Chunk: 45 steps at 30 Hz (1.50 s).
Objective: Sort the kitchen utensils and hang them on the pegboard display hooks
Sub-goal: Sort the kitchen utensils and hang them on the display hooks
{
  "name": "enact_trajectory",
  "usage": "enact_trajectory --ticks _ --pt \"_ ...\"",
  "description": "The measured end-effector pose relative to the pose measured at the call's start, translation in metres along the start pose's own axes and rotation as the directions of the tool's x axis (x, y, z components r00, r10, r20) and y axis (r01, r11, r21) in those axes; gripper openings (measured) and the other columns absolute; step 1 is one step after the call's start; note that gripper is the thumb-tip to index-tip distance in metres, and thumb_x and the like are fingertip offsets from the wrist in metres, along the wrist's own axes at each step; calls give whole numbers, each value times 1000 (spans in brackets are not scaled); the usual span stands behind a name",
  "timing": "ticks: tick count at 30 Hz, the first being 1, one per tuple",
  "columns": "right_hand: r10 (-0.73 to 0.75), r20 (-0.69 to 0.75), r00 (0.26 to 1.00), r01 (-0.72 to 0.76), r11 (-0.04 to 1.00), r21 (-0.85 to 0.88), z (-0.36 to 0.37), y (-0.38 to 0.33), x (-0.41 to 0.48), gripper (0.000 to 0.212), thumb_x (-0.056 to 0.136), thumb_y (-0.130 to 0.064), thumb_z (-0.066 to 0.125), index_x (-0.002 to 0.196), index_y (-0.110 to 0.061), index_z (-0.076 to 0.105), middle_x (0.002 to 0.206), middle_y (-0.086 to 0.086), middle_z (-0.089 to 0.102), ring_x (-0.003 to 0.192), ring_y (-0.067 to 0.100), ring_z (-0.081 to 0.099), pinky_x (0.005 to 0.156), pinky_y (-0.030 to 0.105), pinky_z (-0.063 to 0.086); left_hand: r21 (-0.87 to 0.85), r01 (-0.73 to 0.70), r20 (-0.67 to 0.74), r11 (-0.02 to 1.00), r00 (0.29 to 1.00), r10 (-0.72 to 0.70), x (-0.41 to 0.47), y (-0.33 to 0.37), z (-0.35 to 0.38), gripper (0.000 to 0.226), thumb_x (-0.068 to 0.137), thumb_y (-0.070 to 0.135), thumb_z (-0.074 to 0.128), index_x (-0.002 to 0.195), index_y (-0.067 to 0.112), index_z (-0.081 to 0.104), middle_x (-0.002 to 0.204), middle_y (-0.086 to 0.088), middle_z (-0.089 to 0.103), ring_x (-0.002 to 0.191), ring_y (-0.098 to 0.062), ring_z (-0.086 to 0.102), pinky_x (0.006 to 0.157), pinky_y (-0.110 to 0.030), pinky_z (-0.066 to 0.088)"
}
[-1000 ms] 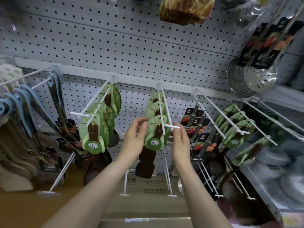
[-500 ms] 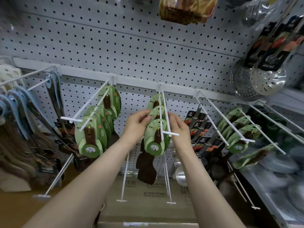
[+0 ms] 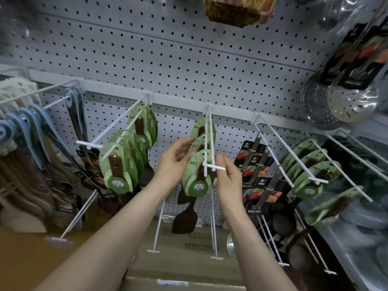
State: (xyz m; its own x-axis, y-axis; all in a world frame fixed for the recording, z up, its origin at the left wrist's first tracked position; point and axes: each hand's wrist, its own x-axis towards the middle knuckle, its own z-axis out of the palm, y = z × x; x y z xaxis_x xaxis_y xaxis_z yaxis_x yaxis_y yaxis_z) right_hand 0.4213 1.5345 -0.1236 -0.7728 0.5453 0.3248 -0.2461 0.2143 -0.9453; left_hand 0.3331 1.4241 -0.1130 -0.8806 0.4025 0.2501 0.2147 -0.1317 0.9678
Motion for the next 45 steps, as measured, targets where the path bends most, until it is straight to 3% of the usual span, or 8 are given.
enact_trajectory --ticks 6,10,13,18,26,33,39,45 --pt "-37 34 999 35 998 57 -2 -2 -6 30 103 -24 45 90 -5 63 75 -4 61 68 5 56 61 20 47 51 -38 -83 998 996 42 -9 -1 -1 30 94 6 57 120 20 63 114 10 67 105 4 61 92 -13 48" --pt "-56 66 996 52 997 64 -4 -1 -8 12 99 -17 54 98 -18 65 89 -4 68 80 6 64 69 18 51 36 -131 -206 991 969 135 -27 3 1 20 97 12 53 110 17 67 105 11 68 96 5 61 79 -8 46" --pt "-76 89 993 69 995 79 -5 0 -9 13 97 -11 57 97 -21 65 88 -9 69 81 7 63 71 19 51 12 -133 -163 991 978 133 -36 5 6 17 94 11 57 101 21 69 96 7 71 91 -1 65 78 -13 48" --pt "-101 80 992 96 993 64 -3 1 -13 11 98 -12 57 99 -19 65 87 -5 67 82 10 61 73 25 52 7 -146 -131 989 981 146 -43 10 10 23 93 3 56 92 24 64 87 13 66 77 12 60 71 -7 45" --pt "-37 -79 996 40 999 35 8 -1 -31 18 98 -14 56 116 -12 58 104 5 67 93 11 64 76 21 51 37 -103 37 994 994 102 -48 8 -12 32 92 4 58 121 16 61 116 4 65 104 -2 62 92 -16 48" --pt "-67 -297 953 12 983 -182 23 0 -67 41 95 -24 63 133 -26 47 126 -5 57 115 6 55 86 11 47 90 -126 179 988 978 109 -64 8 -43 38 93 5 58 128 19 57 120 7 63 106 6 57 88 -6 44" --pt "-88 -391 916 8 980 -201 43 -7 -96 33 93 -20 66 119 -35 51 118 -1 60 108 11 59 87 17 48 65 -153 256 986 958 132 -84 11 -72 26 93 7 58 115 20 64 113 7 66 102 3 61 86 -9 46" --pt "-100 -334 937 37 981 -191 85 -16 -106 22 93 -4 62 112 -16 61 100 0 66 88 -1 61 78 12 46 58 -182 211 982 963 167 -105 14 -115 17 93 11 59 101 23 68 92 10 70 84 -7 66 79 -24 55"
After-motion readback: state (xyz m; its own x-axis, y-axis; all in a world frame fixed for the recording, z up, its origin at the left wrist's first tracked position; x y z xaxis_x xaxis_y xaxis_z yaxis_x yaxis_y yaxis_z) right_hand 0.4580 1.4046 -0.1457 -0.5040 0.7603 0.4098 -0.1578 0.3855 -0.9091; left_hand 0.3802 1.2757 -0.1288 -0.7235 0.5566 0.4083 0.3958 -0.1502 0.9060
